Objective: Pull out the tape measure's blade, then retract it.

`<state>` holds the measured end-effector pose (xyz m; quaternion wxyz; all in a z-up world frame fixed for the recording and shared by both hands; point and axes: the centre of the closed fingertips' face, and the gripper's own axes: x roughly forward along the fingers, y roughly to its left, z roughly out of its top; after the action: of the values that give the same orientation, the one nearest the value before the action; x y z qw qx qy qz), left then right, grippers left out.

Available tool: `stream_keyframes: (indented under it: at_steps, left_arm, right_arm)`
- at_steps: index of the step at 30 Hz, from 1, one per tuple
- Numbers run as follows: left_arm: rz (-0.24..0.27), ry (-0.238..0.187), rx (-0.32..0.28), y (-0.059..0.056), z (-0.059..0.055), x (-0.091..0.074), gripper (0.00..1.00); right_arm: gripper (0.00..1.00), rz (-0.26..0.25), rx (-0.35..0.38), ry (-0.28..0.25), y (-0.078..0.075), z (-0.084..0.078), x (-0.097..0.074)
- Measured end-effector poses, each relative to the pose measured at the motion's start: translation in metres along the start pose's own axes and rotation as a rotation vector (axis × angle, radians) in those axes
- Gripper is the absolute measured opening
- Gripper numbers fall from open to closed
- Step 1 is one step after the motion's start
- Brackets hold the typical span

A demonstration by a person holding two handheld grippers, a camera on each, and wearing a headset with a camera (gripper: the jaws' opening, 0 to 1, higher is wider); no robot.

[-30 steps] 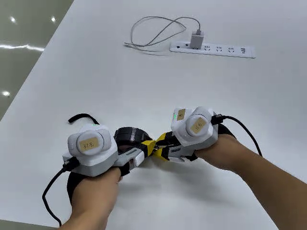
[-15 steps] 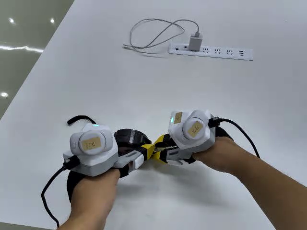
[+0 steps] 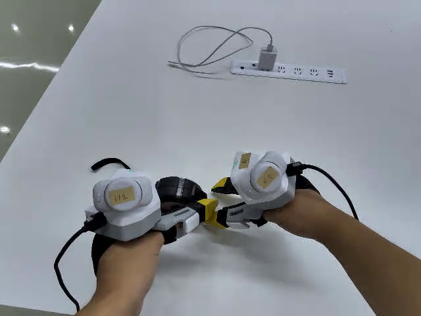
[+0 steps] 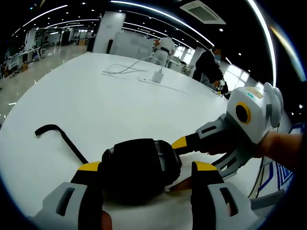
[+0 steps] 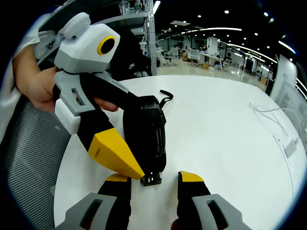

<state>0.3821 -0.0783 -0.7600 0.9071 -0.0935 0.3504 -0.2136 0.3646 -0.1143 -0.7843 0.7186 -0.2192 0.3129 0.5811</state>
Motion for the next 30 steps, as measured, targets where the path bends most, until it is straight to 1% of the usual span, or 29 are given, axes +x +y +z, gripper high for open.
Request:
stream_keyframes:
  at_steps: [2,4,10,11,15,17,21,23,25,27,30]
  left_arm:
    - [-0.004,-0.008,0.006,-0.001,0.001,-0.002,0.72]
    - [-0.007,-0.011,0.012,-0.001,0.002,-0.002,0.72]
    - [-0.013,-0.026,0.013,-0.002,0.005,-0.004,0.72]
    - [-0.019,-0.028,0.013,-0.003,0.006,-0.004,0.73]
    - [-0.029,-0.028,0.014,-0.004,0.006,-0.005,0.75]
    - [-0.041,-0.032,0.009,-0.006,0.008,-0.006,0.77]
    - [-0.059,-0.038,0.017,-0.007,0.011,-0.011,0.77]
    - [-0.067,-0.039,0.035,-0.007,0.013,-0.013,0.75]
    - [-0.079,-0.038,0.039,-0.009,0.013,-0.014,0.76]
    - [-0.090,-0.032,0.068,-0.010,0.012,-0.015,0.77]
    - [-0.107,-0.027,0.085,-0.013,0.011,-0.018,0.79]
  right_arm:
    - [0.37,-0.010,0.008,-0.006,-0.002,0.001,-0.002]
    - [0.36,-0.020,-0.009,-0.013,-0.003,0.002,-0.004]
    - [0.35,-0.020,-0.003,-0.011,-0.004,0.002,-0.004]
    - [0.35,-0.018,0.000,-0.012,-0.003,0.002,-0.005]
    - [0.34,-0.023,0.001,-0.012,-0.003,0.001,-0.006]
    - [0.35,-0.026,0.000,-0.023,-0.002,0.002,-0.010]
    - [0.37,-0.045,0.007,-0.047,-0.002,0.003,-0.018]
    - [0.39,-0.063,0.025,-0.056,-0.003,0.001,-0.023]
    - [0.41,-0.068,0.028,-0.063,-0.003,0.001,-0.027]
    - [0.42,-0.075,0.035,-0.061,-0.002,0.000,-0.031]
    - [0.45,-0.082,0.043,-0.068,-0.001,-0.001,-0.038]
